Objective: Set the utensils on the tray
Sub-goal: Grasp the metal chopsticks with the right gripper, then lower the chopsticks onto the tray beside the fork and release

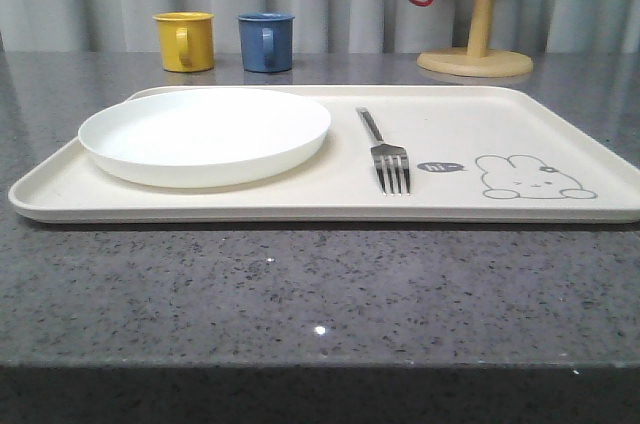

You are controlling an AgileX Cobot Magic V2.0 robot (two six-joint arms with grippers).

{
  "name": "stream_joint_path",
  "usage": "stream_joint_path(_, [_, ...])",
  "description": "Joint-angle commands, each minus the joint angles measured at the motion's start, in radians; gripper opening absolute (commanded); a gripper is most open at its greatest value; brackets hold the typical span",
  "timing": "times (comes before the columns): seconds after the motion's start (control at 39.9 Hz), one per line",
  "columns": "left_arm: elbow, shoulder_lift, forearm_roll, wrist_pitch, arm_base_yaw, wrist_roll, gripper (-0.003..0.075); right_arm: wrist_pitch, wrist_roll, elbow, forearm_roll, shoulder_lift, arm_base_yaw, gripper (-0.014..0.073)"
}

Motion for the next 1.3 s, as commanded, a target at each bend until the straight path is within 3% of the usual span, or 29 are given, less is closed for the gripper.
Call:
stream_joint_path(0.0, [-0.027,0.013,-0.01,-0.084,0.002,-0.007,-0.0018,0.04,-0.012,-0.046,0.0,-0.04,-0.003,0.0085])
stream_joint_path(0.33, [-0.027,0.013,-0.01,-0.084,0.002,-0.007,-0.0018,0.209,0.032,-0.214,0.002,-0.144,0.058,0.0085])
stream_joint_path(0.83, [-0.027,0.013,-0.01,-0.084,0.002,-0.007,-0.0018,0.187,0.288,-0.243,0.031,-0.142,0.455,0.0089])
stream_joint_path(1.03, [-0.027,0.013,-0.01,-0.084,0.002,-0.007,-0.0018,0.123,0.331,-0.243,0.055,-0.071,0.536,0.0089])
stream_joint_path(1.28, [-0.027,0.013,-0.01,-0.084,0.002,-0.007,-0.0018,0.065,0.356,-0.243,0.065,0.031,0.55,0.0089])
